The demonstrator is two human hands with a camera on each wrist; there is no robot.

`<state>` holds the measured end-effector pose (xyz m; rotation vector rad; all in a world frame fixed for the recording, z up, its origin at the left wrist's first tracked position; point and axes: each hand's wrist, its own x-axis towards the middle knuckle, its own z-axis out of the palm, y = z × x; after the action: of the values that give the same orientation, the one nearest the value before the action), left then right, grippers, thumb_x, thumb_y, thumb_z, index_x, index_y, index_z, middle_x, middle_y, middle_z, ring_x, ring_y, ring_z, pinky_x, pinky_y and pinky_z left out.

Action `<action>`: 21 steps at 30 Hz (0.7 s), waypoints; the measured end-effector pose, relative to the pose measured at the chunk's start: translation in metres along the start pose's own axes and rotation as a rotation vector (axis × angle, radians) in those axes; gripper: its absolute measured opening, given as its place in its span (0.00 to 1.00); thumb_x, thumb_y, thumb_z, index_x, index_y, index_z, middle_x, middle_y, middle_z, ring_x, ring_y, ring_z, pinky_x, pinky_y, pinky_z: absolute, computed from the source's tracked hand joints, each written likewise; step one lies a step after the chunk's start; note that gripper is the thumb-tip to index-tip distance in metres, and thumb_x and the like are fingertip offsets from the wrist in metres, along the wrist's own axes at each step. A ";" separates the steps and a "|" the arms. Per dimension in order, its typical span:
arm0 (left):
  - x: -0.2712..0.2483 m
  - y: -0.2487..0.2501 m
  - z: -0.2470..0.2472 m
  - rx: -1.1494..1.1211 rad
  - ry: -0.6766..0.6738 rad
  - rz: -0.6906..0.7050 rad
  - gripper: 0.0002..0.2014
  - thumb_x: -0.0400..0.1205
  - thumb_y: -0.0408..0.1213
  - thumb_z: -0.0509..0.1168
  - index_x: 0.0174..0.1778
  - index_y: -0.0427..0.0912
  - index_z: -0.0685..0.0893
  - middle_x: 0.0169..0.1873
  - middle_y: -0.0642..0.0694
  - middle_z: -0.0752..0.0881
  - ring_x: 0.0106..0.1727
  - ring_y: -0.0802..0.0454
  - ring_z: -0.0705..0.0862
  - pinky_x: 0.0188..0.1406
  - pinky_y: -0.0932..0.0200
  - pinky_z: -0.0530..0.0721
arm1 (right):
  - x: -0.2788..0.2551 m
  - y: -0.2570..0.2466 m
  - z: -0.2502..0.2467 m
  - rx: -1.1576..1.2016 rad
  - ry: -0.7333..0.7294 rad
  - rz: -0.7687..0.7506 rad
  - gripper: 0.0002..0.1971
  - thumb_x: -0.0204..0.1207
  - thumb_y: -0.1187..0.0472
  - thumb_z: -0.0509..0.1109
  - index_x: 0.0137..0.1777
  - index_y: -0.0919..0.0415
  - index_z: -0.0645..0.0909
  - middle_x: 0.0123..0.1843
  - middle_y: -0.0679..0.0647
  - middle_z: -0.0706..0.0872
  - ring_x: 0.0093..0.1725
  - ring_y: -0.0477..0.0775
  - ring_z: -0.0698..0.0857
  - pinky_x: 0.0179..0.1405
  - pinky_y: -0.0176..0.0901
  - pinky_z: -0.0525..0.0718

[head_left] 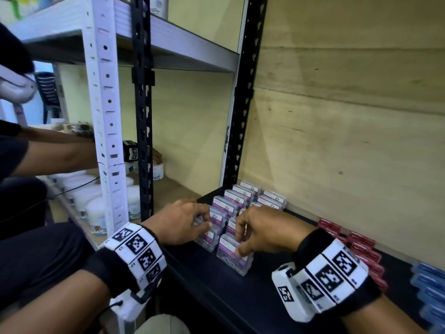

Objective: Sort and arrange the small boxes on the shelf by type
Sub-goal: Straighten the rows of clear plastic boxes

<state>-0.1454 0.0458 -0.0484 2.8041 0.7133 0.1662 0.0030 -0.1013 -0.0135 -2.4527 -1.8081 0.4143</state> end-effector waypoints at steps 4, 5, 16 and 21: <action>-0.002 0.008 -0.002 0.010 -0.027 0.001 0.09 0.83 0.59 0.61 0.48 0.60 0.80 0.49 0.57 0.76 0.51 0.57 0.79 0.54 0.55 0.80 | -0.007 0.003 -0.002 0.034 -0.024 -0.010 0.13 0.68 0.48 0.83 0.48 0.50 0.86 0.40 0.40 0.84 0.41 0.41 0.83 0.42 0.41 0.80; -0.003 0.010 -0.003 0.014 -0.032 -0.002 0.09 0.83 0.59 0.61 0.48 0.60 0.80 0.48 0.58 0.76 0.51 0.56 0.79 0.54 0.55 0.80 | -0.009 0.004 -0.002 0.046 -0.032 -0.012 0.13 0.68 0.48 0.83 0.48 0.50 0.86 0.40 0.39 0.84 0.43 0.41 0.83 0.44 0.41 0.81; -0.009 0.030 0.001 -0.014 -0.045 0.022 0.08 0.81 0.59 0.64 0.45 0.61 0.81 0.46 0.64 0.74 0.52 0.59 0.79 0.57 0.52 0.81 | -0.024 0.012 -0.002 0.064 -0.065 -0.028 0.12 0.68 0.48 0.83 0.48 0.49 0.87 0.46 0.42 0.88 0.47 0.42 0.86 0.54 0.45 0.85; -0.014 0.034 0.002 -0.018 -0.066 0.018 0.08 0.81 0.60 0.63 0.45 0.62 0.80 0.48 0.63 0.75 0.50 0.59 0.79 0.58 0.52 0.82 | -0.025 0.015 -0.003 0.064 -0.048 -0.046 0.13 0.66 0.48 0.84 0.46 0.51 0.88 0.40 0.39 0.84 0.42 0.40 0.84 0.45 0.41 0.82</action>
<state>-0.1420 0.0100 -0.0422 2.7857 0.6678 0.0822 0.0109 -0.1297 -0.0097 -2.3736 -1.8357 0.5231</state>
